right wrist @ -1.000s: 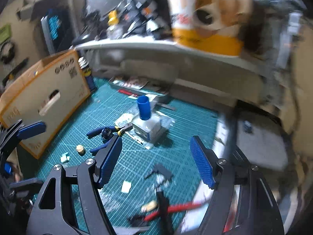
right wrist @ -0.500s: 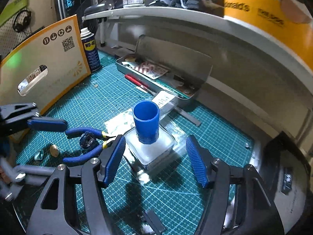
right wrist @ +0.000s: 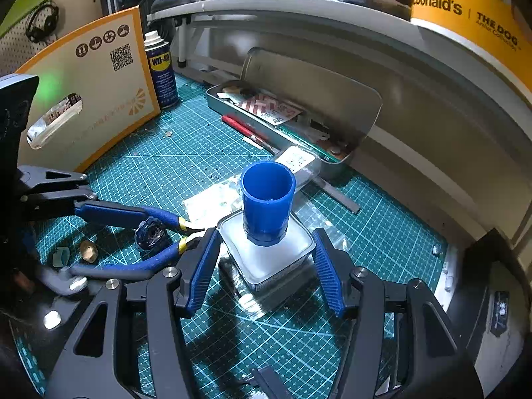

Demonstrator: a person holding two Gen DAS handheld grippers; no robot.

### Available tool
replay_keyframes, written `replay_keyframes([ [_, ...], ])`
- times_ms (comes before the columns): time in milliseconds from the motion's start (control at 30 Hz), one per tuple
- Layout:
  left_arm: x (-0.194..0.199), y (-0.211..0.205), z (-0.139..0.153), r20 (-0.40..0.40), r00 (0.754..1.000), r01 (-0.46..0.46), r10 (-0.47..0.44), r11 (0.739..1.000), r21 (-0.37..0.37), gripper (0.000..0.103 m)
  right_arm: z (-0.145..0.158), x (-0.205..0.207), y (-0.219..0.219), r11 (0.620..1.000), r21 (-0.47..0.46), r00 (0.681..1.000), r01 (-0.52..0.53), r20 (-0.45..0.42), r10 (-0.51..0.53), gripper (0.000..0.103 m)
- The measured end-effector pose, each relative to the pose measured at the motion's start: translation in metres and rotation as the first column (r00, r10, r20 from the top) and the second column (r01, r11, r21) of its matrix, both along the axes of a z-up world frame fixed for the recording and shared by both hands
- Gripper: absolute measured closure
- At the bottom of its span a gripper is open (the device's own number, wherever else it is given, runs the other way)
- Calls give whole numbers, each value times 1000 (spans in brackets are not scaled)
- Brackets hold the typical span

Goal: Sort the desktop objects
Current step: 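Grasp the blue cup on white base with the right gripper while the left grasps the small blue part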

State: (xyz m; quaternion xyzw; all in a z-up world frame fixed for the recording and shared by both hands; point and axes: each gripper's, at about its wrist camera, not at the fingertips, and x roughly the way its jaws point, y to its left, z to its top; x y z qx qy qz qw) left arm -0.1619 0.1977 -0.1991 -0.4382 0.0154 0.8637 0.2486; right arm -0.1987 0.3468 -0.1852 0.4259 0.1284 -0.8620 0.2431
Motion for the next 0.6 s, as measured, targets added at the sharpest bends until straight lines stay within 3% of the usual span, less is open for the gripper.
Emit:
replay_keyframes([
  [133, -7, 0, -1, 20, 1000, -18, 18, 1000, 9, 72, 0, 1, -2, 1000, 5, 1000, 24, 4, -24, 50],
  [200, -6, -4, 3, 7, 999, -39, 39, 999, 17, 80, 2, 3, -2, 999, 7, 999, 41, -3, -41, 50],
  [467, -2, -8, 19, -22, 1000, -19, 20, 999, 30, 80, 21, 19, 9, 995, -31, 995, 100, -19, -100, 50],
  [600, 11, -8, 37, -80, 997, -12, 14, 1000, 25, 80, 40, 33, 9, 993, -36, 992, 111, -52, -113, 50],
])
